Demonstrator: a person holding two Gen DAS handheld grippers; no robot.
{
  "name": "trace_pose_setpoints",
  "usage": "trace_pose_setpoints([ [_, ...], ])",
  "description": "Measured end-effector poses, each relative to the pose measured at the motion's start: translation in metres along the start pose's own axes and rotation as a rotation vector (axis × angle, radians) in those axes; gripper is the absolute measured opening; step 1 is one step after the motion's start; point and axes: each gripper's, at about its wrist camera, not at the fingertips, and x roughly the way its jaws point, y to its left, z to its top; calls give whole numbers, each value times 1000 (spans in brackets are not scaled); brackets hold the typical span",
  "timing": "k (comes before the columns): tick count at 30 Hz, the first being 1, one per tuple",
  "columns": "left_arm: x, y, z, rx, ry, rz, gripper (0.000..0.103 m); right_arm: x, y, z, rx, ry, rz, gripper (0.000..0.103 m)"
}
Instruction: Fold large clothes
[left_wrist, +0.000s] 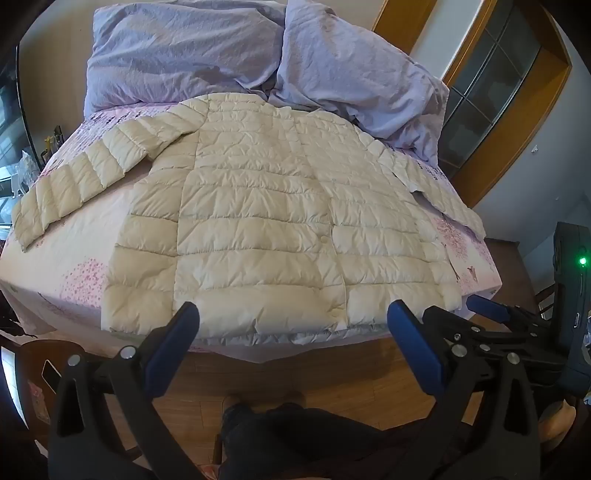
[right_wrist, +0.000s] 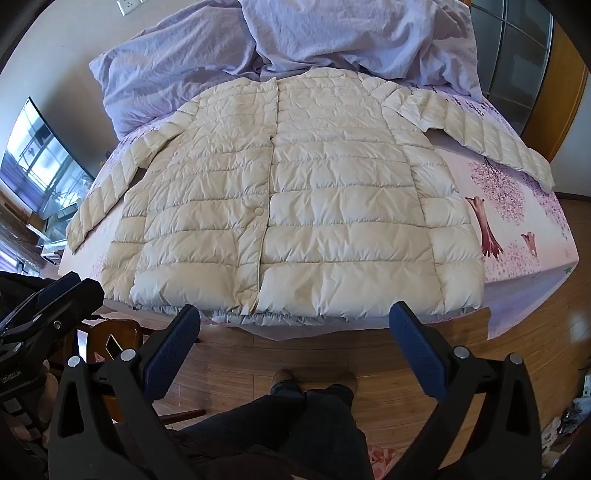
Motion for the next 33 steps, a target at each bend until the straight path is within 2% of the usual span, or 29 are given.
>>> trace_pose_setpoints([
  [33, 0, 0, 0, 1, -1, 0, 101, 3, -1, 2, 5, 6, 6, 102],
])
